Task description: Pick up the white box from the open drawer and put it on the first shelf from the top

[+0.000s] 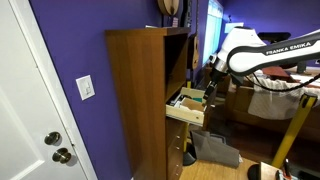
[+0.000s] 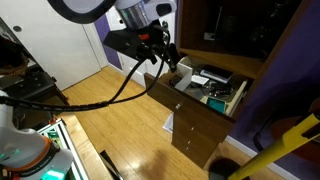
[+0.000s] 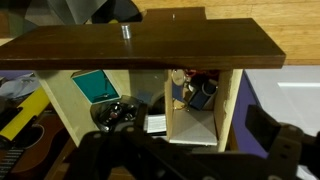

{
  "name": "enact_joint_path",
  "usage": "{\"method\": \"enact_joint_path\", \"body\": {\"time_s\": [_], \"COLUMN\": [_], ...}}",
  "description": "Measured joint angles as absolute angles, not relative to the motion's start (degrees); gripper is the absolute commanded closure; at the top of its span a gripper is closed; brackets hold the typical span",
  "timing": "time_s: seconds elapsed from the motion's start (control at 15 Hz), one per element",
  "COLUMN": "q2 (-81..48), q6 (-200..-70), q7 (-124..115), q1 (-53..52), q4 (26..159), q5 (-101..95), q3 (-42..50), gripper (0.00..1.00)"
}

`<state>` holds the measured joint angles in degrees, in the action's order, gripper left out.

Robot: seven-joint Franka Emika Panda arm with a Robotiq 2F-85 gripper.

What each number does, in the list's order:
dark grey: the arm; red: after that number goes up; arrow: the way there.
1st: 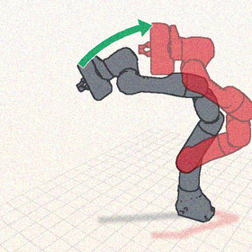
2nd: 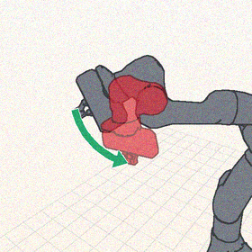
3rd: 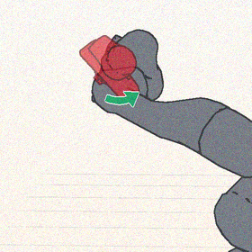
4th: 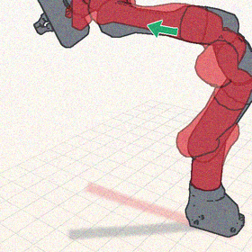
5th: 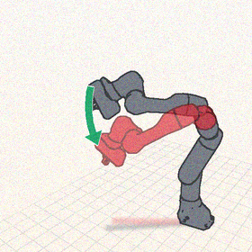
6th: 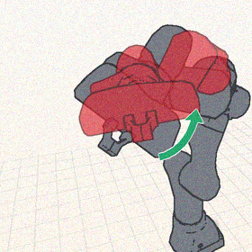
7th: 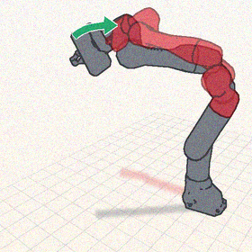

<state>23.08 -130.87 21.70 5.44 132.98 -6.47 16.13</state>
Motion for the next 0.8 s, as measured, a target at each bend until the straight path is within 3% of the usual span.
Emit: {"method": "enact_joint_path", "body": {"time_s": [0.8], "q2": [19.4], "q6": [-130.8], "q7": [24.8], "q1": [5.4], "q4": [129.9], "q5": [-1.4], "q3": [18.0], "gripper": [0.0]}}
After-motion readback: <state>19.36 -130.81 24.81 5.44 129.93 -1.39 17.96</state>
